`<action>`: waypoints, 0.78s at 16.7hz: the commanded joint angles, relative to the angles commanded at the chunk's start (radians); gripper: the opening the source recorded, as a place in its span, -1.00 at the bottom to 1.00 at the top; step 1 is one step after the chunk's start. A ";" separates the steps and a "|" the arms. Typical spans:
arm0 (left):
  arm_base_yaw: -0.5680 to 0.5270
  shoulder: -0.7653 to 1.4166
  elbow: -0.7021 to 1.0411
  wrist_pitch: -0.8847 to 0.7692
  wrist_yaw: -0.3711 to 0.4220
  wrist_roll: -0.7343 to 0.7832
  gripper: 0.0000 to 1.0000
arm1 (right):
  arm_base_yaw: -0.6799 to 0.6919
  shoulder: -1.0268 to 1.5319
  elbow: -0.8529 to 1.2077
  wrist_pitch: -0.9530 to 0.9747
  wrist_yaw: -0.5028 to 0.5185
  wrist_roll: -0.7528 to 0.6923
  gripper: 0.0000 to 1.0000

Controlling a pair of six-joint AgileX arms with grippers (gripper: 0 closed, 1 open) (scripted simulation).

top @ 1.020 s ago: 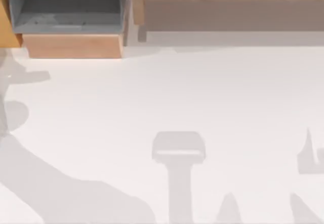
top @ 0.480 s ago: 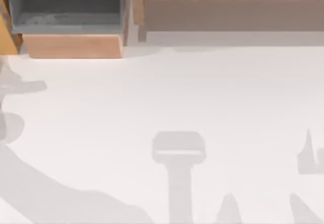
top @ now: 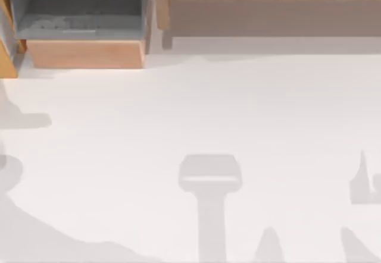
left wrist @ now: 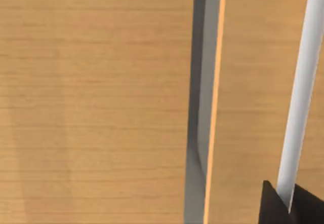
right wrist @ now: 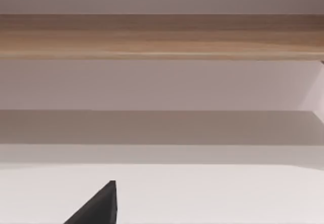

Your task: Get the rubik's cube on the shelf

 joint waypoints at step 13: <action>0.088 -0.100 -0.241 0.132 0.090 0.005 -1.00 | 0.000 0.000 0.000 0.000 0.000 0.000 1.00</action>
